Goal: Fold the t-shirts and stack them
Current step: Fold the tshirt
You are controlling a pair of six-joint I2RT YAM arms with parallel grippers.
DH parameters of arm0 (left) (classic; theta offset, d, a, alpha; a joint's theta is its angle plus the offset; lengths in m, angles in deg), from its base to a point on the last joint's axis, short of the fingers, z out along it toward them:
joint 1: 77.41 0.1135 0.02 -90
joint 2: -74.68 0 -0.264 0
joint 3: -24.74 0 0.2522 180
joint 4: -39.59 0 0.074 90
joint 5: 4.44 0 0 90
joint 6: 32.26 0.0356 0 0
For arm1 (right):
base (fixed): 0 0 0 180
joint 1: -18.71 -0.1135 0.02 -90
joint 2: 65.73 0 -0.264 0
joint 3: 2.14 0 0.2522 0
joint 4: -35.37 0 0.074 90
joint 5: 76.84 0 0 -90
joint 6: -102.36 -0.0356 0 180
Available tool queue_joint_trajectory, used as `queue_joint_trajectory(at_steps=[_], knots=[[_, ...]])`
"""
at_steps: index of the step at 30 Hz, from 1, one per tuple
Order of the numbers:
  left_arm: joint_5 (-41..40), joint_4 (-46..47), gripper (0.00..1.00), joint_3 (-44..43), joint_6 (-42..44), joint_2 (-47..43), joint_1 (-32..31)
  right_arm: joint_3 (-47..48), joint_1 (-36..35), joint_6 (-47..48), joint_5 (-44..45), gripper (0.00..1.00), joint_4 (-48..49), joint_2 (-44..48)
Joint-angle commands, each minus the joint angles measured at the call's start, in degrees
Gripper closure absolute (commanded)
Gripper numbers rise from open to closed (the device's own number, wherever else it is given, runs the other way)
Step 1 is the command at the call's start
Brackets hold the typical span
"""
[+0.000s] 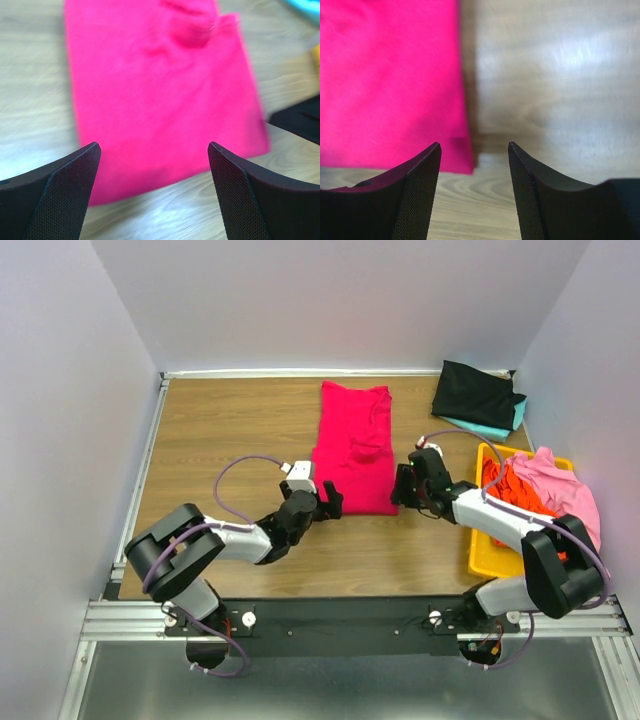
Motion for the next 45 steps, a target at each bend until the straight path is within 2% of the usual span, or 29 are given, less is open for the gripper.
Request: queue_joint_trajectory(at_steps=[1, 15, 18, 28, 30, 31, 38, 45], knots=[[-3.8, -5.4, 0.04, 1.9, -1.7, -1.6, 0.8, -3.1, -0.6, -2.6, -1.1, 0.38, -1.0, 0.9], [-4.3, -8.6, 0.04, 4.5, -3.1, -4.7, 2.7, -6.3, -2.3, -3.9, -2.8, 0.41, 0.5, 0.6], [-4.0, -8.8, 0.04, 4.8, -3.5, -4.4, 2.7, -6.5, -2.3, -3.8, -3.3, 0.45, 1.3, -1.2], [-3.1, -10.0, 0.05, 6.0, -4.8, -4.6, 2.7, -7.4, -2.4, -3.3, -6.1, 0.81, 2.3, -2.8], [-3.6, -10.9, 0.10, 5.6, -5.4, -3.9, 2.7, -7.7, -2.4, -3.3, -6.2, 0.92, 2.4, -2.8], [-3.8, -11.4, 0.13, 5.5, -5.7, -3.7, 2.7, -7.8, -2.4, -3.3, -6.2, 0.93, 2.4, -2.8], [-4.6, -12.2, 0.35, 4.8, -6.5, -2.9, 2.6, -8.0, -2.4, -3.1, -5.6, 0.94, 2.4, -3.8], [-3.4, -12.1, 0.43, 3.6, -5.3, -1.3, 2.3, -8.1, -2.4, -3.1, -5.5, 0.94, 2.6, -3.7]])
